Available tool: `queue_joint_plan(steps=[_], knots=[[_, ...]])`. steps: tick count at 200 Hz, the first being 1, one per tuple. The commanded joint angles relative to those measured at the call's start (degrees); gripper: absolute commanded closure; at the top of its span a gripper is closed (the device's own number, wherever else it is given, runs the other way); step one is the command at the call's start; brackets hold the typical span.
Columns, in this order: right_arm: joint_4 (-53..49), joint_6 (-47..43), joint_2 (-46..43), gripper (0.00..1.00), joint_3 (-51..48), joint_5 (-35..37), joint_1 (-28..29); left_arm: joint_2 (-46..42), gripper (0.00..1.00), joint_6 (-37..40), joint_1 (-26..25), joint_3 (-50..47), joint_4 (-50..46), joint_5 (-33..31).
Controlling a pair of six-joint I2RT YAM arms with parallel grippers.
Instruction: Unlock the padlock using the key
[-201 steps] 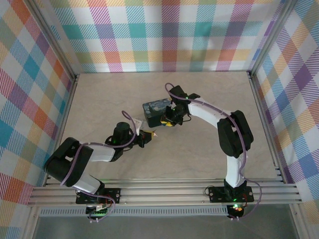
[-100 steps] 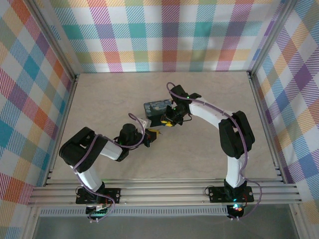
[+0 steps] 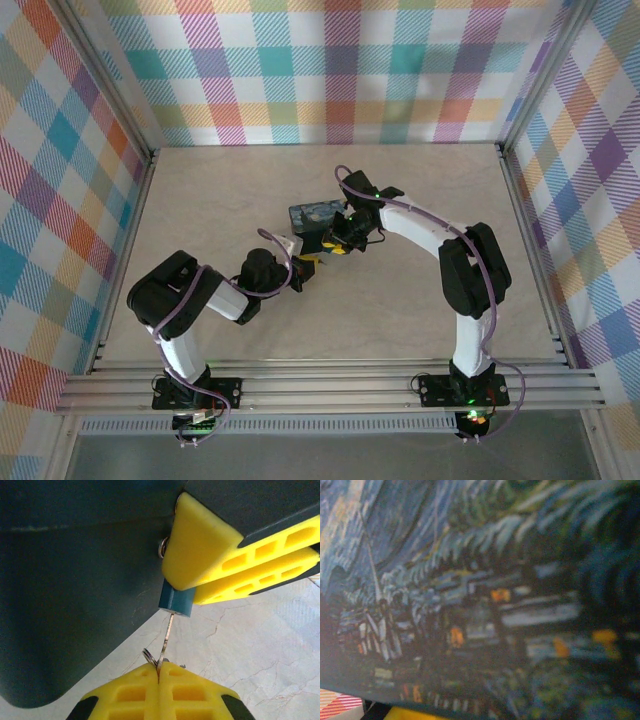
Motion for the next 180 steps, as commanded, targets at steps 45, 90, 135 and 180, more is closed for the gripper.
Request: queue_joint_plan(steps=[45,90,135,180], knots=[[-0.23,1.36,-1.18,1.00,0.68,-2.81,-0.21,2.51,1.00,-0.75,-0.69,1.04,5.31,0.09],[0.28,1.90,-1.18,1.00,0.04,-3.42,-0.25,2.42,1.00,-1.13,-0.78,1.30,6.11,0.06],[0.74,2.22,-0.83,1.00,0.05,-4.34,-0.24,2.72,1.00,-1.57,-1.30,1.30,7.00,-0.57],[0.74,2.43,-0.92,1.00,-0.51,-4.40,-0.21,3.45,1.00,-2.80,-1.30,0.76,10.02,-1.53]])
